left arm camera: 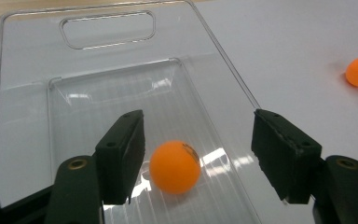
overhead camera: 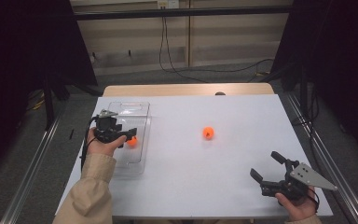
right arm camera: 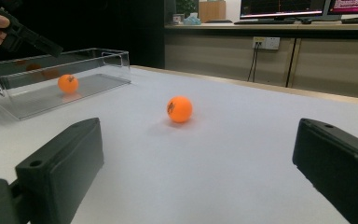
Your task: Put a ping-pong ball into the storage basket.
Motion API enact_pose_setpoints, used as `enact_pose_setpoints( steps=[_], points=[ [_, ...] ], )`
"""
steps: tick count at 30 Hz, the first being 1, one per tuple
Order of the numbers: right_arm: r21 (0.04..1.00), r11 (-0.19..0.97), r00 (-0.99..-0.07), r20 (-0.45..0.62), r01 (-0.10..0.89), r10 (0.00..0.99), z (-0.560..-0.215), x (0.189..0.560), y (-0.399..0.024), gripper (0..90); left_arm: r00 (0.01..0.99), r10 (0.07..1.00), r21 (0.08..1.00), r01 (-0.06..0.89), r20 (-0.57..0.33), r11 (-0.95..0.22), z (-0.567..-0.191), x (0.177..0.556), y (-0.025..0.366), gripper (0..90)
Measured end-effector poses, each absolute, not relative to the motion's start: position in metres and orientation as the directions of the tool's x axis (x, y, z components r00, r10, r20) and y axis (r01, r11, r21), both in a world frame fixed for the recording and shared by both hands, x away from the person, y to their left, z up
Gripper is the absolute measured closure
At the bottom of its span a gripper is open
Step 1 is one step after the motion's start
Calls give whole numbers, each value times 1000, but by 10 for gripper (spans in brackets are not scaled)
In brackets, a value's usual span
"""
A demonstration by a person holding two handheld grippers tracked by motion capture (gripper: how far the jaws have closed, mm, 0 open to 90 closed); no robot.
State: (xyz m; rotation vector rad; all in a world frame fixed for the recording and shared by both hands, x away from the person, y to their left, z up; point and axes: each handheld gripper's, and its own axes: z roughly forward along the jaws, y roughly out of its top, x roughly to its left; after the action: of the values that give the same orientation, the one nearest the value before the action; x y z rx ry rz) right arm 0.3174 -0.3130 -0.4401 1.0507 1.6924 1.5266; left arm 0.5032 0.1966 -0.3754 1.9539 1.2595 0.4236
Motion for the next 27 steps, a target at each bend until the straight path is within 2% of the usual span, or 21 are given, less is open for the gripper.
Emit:
enact_pose_setpoints(
  steps=[11, 21, 27],
  points=[
    [988, 13, -487, 63, 151, 871, -440, 318, -313, 12, 471, 871, 765, 608, -136, -210, -374, 502, 185, 189],
    [989, 18, -493, 59, 149, 868, -440, 317, -313, 12, 491, 858, 776, 596, -151, -204, -370, 498, 175, 128],
    [989, 14, -490, 61, 148, 870, -440, 318, -313, 12, 507, 847, 786, 584, -158, -203, -367, 497, 165, 121]
  ],
)
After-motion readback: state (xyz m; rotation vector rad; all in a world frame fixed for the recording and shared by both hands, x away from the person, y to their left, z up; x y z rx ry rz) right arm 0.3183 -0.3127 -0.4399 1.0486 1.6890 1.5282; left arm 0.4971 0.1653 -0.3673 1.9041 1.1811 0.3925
